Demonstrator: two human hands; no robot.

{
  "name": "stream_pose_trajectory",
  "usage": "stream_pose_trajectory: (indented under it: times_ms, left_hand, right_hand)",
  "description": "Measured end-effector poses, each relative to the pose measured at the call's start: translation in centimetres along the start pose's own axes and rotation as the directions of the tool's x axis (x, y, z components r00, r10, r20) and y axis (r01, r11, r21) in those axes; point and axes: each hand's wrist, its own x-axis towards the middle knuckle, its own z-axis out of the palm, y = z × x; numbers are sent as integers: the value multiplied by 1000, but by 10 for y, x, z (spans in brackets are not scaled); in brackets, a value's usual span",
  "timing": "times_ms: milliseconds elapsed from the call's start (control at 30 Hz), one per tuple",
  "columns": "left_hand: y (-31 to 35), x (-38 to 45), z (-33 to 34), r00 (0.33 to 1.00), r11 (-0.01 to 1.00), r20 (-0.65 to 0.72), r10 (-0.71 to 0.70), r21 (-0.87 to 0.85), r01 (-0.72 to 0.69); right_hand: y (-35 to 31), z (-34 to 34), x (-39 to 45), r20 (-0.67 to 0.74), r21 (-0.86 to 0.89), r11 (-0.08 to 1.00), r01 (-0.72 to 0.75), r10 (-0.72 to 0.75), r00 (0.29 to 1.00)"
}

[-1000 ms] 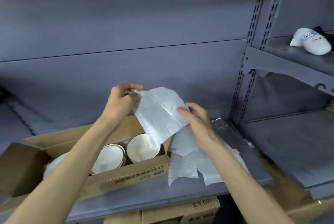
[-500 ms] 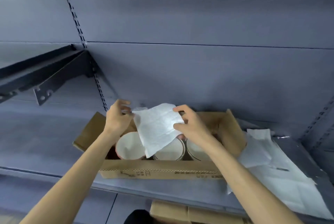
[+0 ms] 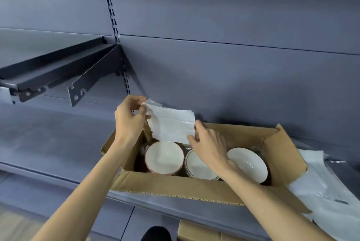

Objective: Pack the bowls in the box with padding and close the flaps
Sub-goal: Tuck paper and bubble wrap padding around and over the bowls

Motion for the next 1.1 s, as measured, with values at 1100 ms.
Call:
stream_pose_trajectory:
  times_ms: [1100]
  left_hand:
    - [-42, -10, -1, 986, 667, 162, 25, 732, -137]
  right_hand:
    - [-6, 35, 24, 123, 28, 998, -59, 55, 991]
